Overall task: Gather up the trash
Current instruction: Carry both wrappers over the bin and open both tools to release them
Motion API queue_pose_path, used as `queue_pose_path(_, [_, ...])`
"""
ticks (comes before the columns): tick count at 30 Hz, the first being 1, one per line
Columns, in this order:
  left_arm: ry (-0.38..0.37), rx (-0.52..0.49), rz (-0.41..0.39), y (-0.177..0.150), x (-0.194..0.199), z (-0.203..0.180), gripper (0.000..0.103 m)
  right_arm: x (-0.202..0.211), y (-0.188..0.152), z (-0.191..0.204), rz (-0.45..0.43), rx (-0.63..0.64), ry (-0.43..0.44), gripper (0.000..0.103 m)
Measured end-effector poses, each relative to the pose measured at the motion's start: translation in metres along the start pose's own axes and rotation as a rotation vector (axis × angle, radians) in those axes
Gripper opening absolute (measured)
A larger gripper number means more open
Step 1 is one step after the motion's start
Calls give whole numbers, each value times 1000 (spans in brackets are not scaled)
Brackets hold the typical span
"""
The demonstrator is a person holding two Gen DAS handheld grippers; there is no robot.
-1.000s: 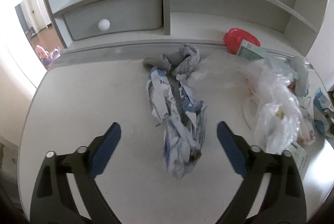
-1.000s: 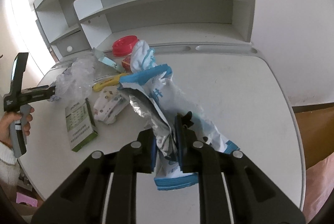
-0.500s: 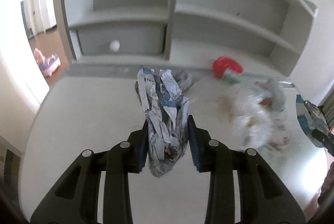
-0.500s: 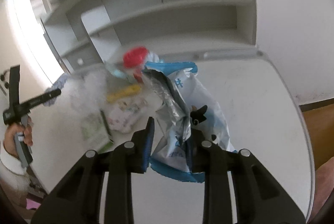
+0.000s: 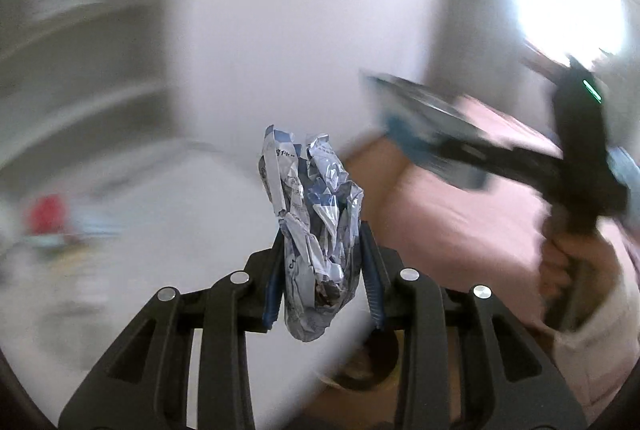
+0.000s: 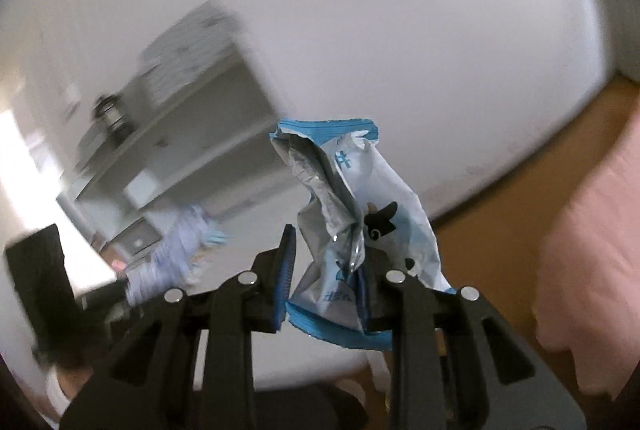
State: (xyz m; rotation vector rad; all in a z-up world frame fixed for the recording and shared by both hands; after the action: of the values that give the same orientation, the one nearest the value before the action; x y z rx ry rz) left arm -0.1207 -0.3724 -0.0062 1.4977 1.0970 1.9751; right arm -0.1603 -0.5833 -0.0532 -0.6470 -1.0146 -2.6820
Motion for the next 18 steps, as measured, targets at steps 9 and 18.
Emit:
queue_pose_path(9, [-329,-100,458,-126,-205,-186,33,-44,-85,-248,244,-465,-227,26])
queue_pose_path(18, [-214,10,799,-257,-318,-132,33,-154,-219,-351,618,-684,-382,26])
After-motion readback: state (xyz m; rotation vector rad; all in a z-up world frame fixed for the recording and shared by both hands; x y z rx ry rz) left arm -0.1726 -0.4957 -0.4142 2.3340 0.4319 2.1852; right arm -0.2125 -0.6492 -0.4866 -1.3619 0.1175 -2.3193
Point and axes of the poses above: each gripper's, at about its wrist camera, not at the fingertips, and x roughly against the way its jaws point, z to its left, y to its top, the point moved 10 cm from there along -x, roughly the way its jaws point, and after that the axes turned 15 degrees about -x, right-handed, at the moved point
